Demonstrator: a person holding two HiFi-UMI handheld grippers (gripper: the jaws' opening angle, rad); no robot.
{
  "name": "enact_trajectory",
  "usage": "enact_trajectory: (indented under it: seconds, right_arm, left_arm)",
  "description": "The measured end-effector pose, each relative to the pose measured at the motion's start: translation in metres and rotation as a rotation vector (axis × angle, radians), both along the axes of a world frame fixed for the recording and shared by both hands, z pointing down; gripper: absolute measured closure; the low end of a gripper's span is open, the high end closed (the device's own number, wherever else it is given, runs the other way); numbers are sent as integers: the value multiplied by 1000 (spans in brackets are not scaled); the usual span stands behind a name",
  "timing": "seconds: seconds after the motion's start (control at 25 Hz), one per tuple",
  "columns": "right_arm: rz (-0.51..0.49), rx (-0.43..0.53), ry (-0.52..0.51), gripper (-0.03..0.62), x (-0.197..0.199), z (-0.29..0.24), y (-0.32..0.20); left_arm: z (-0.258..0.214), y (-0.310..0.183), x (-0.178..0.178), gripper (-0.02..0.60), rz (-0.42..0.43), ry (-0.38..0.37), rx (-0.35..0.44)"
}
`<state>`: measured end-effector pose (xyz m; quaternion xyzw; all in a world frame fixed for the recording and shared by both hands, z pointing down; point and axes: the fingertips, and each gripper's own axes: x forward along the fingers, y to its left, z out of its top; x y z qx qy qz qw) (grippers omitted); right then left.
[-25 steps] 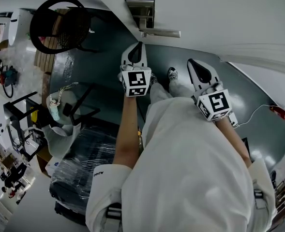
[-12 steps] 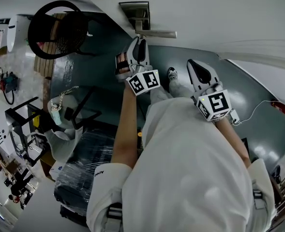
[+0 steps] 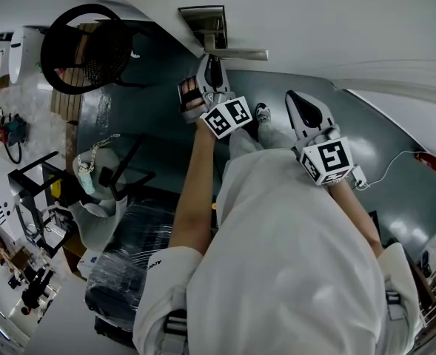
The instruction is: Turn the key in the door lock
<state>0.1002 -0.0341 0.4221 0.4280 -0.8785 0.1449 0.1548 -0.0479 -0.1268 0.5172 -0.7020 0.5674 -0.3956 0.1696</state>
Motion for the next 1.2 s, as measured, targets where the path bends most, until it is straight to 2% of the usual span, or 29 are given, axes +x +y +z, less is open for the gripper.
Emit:
enact_trajectory:
  seconds: [0.16, 0.24, 0.4, 0.64, 0.8, 0.92, 0.96, 1.0, 1.04, 1.08, 1.2]
  right_arm:
    - [-10, 2, 2, 597, -2, 1, 0]
    - [-11, 1, 1, 597, -1, 1, 0]
    - [-3, -5, 2, 599, 1, 3, 0]
    - [-2, -6, 1, 599, 3, 3, -1]
    - [-2, -5, 2, 598, 4, 2, -2]
    - [-6, -4, 4, 597, 3, 2, -2]
    - [-7, -4, 4, 599, 4, 1, -2]
    - [-8, -4, 4, 597, 4, 1, -3]
    - [-9, -5, 5, 599, 4, 1, -3]
    - [-9, -5, 4, 598, 4, 1, -3]
    - [-11, -7, 5, 599, 3, 2, -4]
  left_arm:
    - [2, -6, 1, 503, -3, 2, 1]
    - [2, -6, 1, 508, -9, 27, -2]
    - [1, -5, 0, 508, -56, 149, -15]
    - [-2, -5, -2, 508, -120, 260, -43]
    - [-3, -5, -3, 508, -142, 360, -57]
    - [-4, -5, -4, 509, -169, 514, -75]
    - [-5, -5, -4, 516, -187, 597, -88]
    - [-6, -5, -6, 554, -213, 694, -104]
    - [-7, -5, -8, 554, -242, 786, -120]
    - [-8, -4, -10, 555, -265, 847, -132]
    - [-7, -4, -11, 555, -271, 926, -147]
